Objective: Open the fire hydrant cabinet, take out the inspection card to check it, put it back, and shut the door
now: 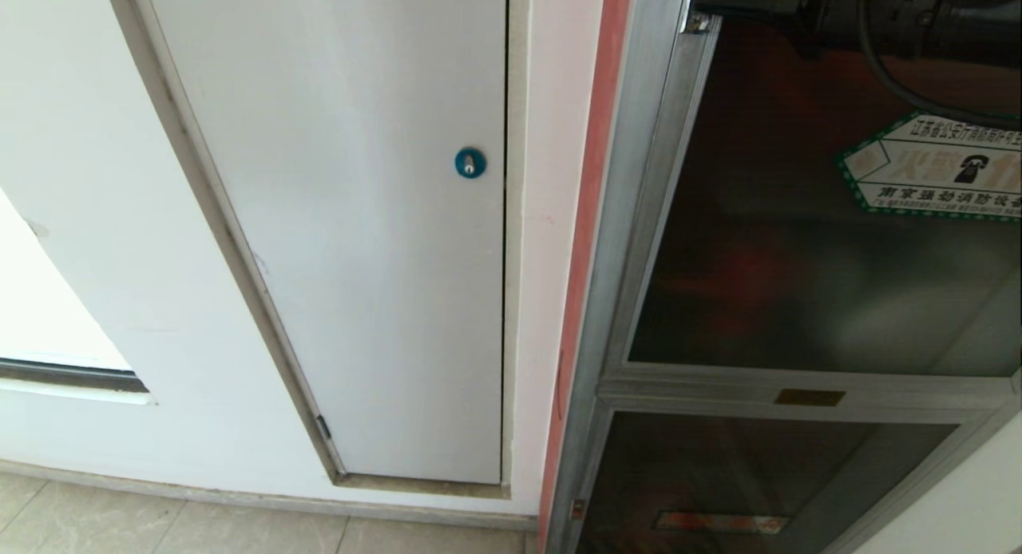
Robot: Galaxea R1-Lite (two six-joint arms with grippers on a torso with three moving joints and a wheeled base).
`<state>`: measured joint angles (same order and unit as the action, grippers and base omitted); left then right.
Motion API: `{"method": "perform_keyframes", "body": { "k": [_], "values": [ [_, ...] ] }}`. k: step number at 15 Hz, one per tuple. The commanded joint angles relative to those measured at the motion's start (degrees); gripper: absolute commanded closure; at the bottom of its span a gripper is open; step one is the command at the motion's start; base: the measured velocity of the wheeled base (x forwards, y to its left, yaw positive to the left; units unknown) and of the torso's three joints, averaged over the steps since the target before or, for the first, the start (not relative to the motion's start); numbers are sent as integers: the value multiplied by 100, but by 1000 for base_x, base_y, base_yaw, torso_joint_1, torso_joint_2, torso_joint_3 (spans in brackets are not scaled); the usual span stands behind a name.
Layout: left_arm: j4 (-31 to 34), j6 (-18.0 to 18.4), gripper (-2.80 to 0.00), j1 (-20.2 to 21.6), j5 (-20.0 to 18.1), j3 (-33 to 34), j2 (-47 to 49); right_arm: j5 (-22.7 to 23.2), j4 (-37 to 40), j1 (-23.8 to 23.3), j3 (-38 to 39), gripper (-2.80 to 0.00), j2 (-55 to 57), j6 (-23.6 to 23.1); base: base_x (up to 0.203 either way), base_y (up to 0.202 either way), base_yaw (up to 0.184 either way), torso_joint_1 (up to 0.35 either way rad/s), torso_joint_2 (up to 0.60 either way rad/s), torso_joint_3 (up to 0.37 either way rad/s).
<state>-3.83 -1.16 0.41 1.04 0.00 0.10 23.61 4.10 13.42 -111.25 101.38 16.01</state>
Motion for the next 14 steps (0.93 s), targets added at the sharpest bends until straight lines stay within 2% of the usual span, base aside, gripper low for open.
{"method": "perform_keyframes", "body": {
  "k": [1,6,14],
  "values": [
    [-4,1,0,2,2,114,-1,3,3,-6,-11,0,7,8,0,0,0,0,0,0],
    [-4,2,0,2,2,114,-1,36,151,42,131,0,-295,16,0,0,0,0,0,0],
    [-4,1,0,2,2,114,-1,44,153,402,1103,0,-1306,60,0,0,0,0,0,0]
  ]
}}
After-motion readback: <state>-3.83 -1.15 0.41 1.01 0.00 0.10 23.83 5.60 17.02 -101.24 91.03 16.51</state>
